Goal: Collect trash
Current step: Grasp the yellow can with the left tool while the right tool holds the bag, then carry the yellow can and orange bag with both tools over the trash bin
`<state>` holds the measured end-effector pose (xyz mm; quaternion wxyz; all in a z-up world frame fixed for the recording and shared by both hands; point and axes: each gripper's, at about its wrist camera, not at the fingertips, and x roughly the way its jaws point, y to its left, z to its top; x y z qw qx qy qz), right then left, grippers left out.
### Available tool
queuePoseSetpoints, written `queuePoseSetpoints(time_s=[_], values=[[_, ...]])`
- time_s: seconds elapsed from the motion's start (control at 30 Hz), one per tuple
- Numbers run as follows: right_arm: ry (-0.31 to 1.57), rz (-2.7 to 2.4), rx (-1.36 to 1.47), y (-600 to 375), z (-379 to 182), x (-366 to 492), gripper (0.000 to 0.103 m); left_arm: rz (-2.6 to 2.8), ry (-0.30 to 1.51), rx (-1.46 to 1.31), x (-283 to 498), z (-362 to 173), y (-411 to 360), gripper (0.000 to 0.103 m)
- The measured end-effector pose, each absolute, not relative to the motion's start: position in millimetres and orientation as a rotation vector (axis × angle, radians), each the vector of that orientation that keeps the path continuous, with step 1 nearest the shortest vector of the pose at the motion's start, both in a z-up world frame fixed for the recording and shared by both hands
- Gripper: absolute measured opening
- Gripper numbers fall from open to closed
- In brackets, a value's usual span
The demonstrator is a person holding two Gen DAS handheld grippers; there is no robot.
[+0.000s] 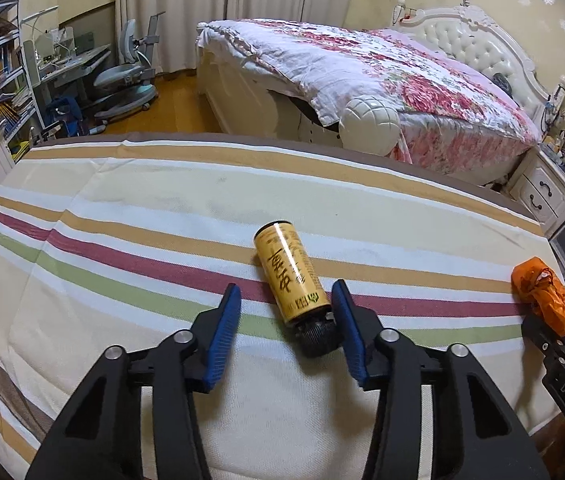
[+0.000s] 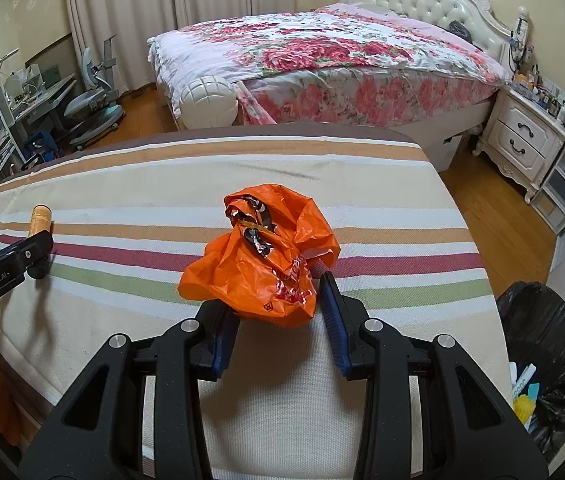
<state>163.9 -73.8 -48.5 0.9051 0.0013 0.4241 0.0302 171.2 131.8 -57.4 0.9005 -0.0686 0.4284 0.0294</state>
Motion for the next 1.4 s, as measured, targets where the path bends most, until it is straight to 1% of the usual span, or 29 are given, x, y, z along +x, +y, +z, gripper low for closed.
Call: queuePoseSetpoints(time_s=[0.03,0.07,0.1,0.13,0.37,0.43,0.5,0.6,0.67,0.7,0.73,0.8,0.93,0.97,1.03,1.07,1.1,1.13,1.2,1.4], values=[[0.876,0.062,0.003,-73.8,-48.4,163.8,0.038,0.055,0.886,-0.143,170.5,-57.3,131.2,0.037],[0.876,0.063,0.003,-73.7,-48.4,163.7,0.038,0.043,0.883,-0.143,169.2,-57.0,130.5,0.035],[0.876,0.064,0.002,-73.6,-48.3,163.7,0.038,0.037,0.883,-0.140,167.8,-56.9,130.0,0.029],[0.877,0.066,0.001,-73.9,-48.5,164.0,0.038,0.035,0.884,-0.130,165.7,-56.8,128.9,0.026],[0.881,0.083,-0.009,-70.9,-49.0,156.4,0.038,0.000,0.890,-0.111,146.3,-55.7,126.6,0.026],[0.884,0.094,-0.004,-70.5,-48.9,153.5,0.044,-0.012,0.891,-0.108,136.6,-55.4,126.5,0.026],[0.875,0.088,0.005,-71.6,-47.6,152.9,0.059,-0.019,0.891,-0.104,131.6,-55.6,125.5,0.026],[0.876,0.086,0.023,-73.8,-47.6,156.3,0.064,-0.018,0.890,-0.118,130.0,-55.4,127.4,0.027],[0.877,0.084,0.034,-74.7,-47.4,159.6,0.064,-0.019,0.891,-0.128,132.7,-55.5,128.7,0.033],[0.875,0.083,0.037,-75.3,-46.9,161.9,0.064,-0.010,0.889,-0.132,134.2,-55.1,129.5,0.046],[0.873,0.080,0.038,-76.1,-46.4,164.1,0.064,-0.004,0.883,-0.139,135.4,-54.5,130.7,0.054],[0.868,0.071,0.042,-75.7,-45.8,168.3,0.064,0.004,0.874,-0.146,137.1,-53.3,132.0,0.057],[0.856,0.058,0.050,-76.5,-44.8,177.9,0.064,0.010,0.876,-0.146,142.9,-54.5,132.9,0.056],[0.854,0.054,0.052,-76.4,-44.6,180.0,0.064,0.011,0.874,-0.142,143.2,-54.4,132.6,0.055],[0.854,0.054,0.054,-76.2,-45.0,182.3,0.064,0.007,0.875,-0.130,142.6,-55.4,130.8,0.042],[0.855,0.055,0.055,-76.3,-45.3,183.2,0.059,0.003,0.879,-0.126,143.2,-56.3,129.9,0.038],[0.861,0.057,0.054,-76.1,-46.5,184.2,0.049,0.003,0.880,-0.123,143.2,-57.0,129.5,0.032],[0.867,0.058,0.054,-75.4,-47.2,184.8,0.046,0.001,0.877,-0.121,142.7,-56.8,129.1,0.029],[0.866,0.062,0.052,-75.4,-47.1,183.7,0.043,-0.002,0.877,-0.121,142.6,-57.2,129.6,0.026],[0.869,0.080,0.035,-70.9,-45.7,172.7,0.042,-0.001,0.866,-0.126,139.9,-55.8,130.2,0.025]])
